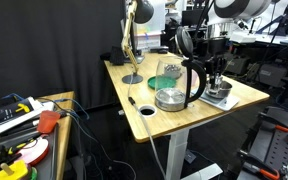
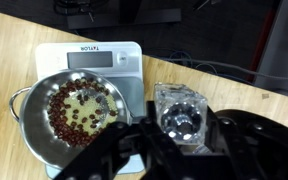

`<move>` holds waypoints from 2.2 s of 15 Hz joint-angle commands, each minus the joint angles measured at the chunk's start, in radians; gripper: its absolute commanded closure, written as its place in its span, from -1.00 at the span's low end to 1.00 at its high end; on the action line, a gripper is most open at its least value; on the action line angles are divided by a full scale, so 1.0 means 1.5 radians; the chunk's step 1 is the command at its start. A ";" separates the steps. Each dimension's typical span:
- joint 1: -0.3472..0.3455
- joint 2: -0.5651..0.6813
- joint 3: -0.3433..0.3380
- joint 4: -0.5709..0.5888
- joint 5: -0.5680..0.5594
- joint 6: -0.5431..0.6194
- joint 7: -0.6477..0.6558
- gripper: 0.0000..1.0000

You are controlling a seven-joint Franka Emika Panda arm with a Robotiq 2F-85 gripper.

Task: Move the black pepper container to the other side of the pot

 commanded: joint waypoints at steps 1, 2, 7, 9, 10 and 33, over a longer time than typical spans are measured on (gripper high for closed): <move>-0.010 -0.002 0.002 -0.023 -0.013 0.025 0.046 0.64; -0.011 -0.002 0.002 -0.029 -0.011 0.024 0.051 0.64; -0.009 0.005 0.003 -0.045 0.007 0.020 0.053 0.64; -0.007 0.015 0.004 -0.041 0.016 0.025 0.044 0.64; -0.006 0.021 0.005 -0.039 0.016 0.028 0.045 0.64; 0.003 0.160 0.038 0.034 -0.011 0.092 0.052 -0.45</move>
